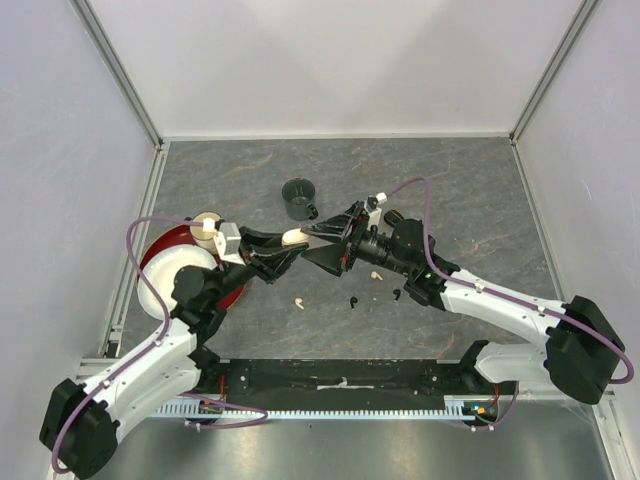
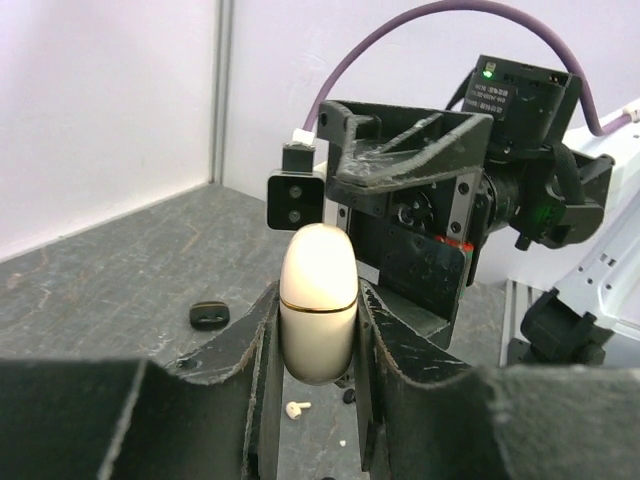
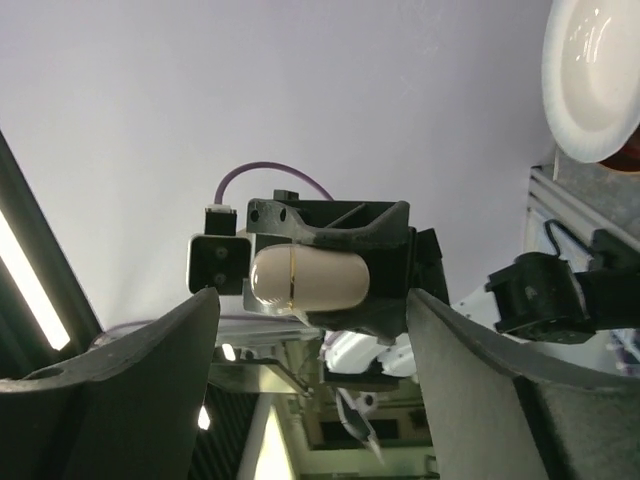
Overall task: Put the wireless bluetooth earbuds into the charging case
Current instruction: Open the charging case.
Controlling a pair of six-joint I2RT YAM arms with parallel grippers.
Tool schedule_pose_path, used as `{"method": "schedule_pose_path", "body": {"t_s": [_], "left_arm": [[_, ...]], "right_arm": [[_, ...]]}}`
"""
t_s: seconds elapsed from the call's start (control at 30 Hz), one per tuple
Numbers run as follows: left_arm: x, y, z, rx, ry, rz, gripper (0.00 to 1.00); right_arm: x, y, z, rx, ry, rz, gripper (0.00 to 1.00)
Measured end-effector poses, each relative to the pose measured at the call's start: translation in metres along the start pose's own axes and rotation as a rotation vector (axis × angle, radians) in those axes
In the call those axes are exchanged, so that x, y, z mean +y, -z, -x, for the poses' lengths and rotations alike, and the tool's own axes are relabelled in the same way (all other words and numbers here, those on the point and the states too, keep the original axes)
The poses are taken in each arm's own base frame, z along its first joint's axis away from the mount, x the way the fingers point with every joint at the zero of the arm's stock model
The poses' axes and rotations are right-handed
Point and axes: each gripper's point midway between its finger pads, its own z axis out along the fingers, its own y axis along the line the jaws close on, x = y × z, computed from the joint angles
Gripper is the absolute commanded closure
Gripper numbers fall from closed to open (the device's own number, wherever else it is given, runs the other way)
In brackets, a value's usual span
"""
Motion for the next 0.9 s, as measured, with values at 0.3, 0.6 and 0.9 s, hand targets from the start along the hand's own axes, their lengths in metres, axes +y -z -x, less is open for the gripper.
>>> {"method": "schedule_pose_path", "body": {"t_s": [0.3, 0.6, 0.9], "left_arm": [[0.004, 0.025, 0.022, -0.148, -0.045, 0.093, 0.98], [-0.007, 0.037, 0.028, -0.202, -0.073, 0.058, 0.98], [-0.022, 0.031, 0.019, -0.182, -0.069, -0.051, 0.98]], "right_arm": [[0.012, -0.006, -0.001, -0.001, 0.287, -0.04, 0.02], [0.039, 0.018, 0.004, -0.062, 0.735, -0.087, 0.02], [-0.014, 0.038, 0.002, 0.048, 1.032, -0.329, 0.04]]}}
